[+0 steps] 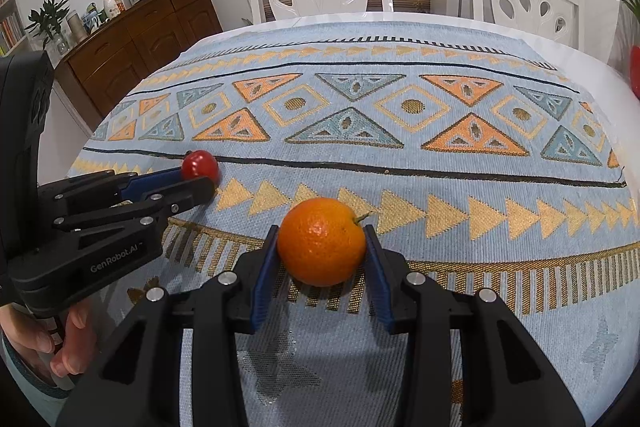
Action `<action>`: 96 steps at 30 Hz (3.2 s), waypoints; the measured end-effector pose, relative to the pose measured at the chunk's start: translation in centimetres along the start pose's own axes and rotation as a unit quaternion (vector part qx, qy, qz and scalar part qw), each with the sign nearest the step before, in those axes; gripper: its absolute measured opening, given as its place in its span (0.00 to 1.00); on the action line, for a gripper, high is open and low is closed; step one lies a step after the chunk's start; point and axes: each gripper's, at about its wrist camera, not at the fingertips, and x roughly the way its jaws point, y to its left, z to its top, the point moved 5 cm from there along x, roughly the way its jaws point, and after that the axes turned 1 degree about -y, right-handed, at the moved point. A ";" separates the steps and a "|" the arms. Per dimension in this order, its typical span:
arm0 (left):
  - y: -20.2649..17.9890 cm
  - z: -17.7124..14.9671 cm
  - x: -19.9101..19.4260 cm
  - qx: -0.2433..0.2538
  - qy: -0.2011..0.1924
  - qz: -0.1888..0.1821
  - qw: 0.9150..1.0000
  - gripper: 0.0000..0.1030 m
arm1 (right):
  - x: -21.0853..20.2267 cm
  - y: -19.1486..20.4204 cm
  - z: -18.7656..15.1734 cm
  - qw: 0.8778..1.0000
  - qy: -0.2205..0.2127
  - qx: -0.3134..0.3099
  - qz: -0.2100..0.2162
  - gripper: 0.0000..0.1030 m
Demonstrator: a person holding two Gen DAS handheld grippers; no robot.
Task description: Organize fruits
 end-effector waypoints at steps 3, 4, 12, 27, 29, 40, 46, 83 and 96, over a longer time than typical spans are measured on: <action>0.0 0.0 -0.1 0.001 -0.001 0.001 1.000 0.26 | -0.2 0.0 0.0 1.000 -0.005 -0.002 -0.005 0.38; 0.0 0.0 -0.1 0.002 -0.002 0.002 1.000 0.26 | -0.3 0.1 0.0 1.000 -0.007 -0.003 -0.008 0.38; -1.3 0.0 -0.7 0.033 -0.037 0.048 0.998 0.24 | -2.6 -0.4 -0.3 0.999 -0.037 0.013 -0.037 0.38; -8.5 0.8 -9.7 0.063 -0.087 -0.017 0.994 0.03 | -14.2 -7.4 -5.7 0.990 -0.089 0.097 -0.043 0.38; -7.4 0.8 -10.7 0.050 -0.086 -0.034 0.994 0.03 | -14.7 -7.9 -6.2 0.990 -0.092 0.102 -0.037 0.38; -1.7 -0.8 -8.7 -0.040 -0.036 -0.083 0.995 0.32 | -15.6 -8.9 -7.9 0.990 -0.089 0.106 -0.019 0.38; -1.8 -0.3 -5.1 -0.033 -0.021 -0.047 0.998 0.36 | -15.0 -9.3 -8.1 0.990 -0.077 0.119 -0.008 0.38; -9.3 4.5 -5.6 0.021 -0.085 -0.025 0.996 0.26 | -19.6 -9.6 -6.2 0.988 -0.120 0.095 -0.033 0.38; -34.6 9.2 -12.2 0.171 -0.135 -0.199 0.955 0.26 | -32.1 -22.9 -3.3 0.946 -0.200 0.166 -0.193 0.38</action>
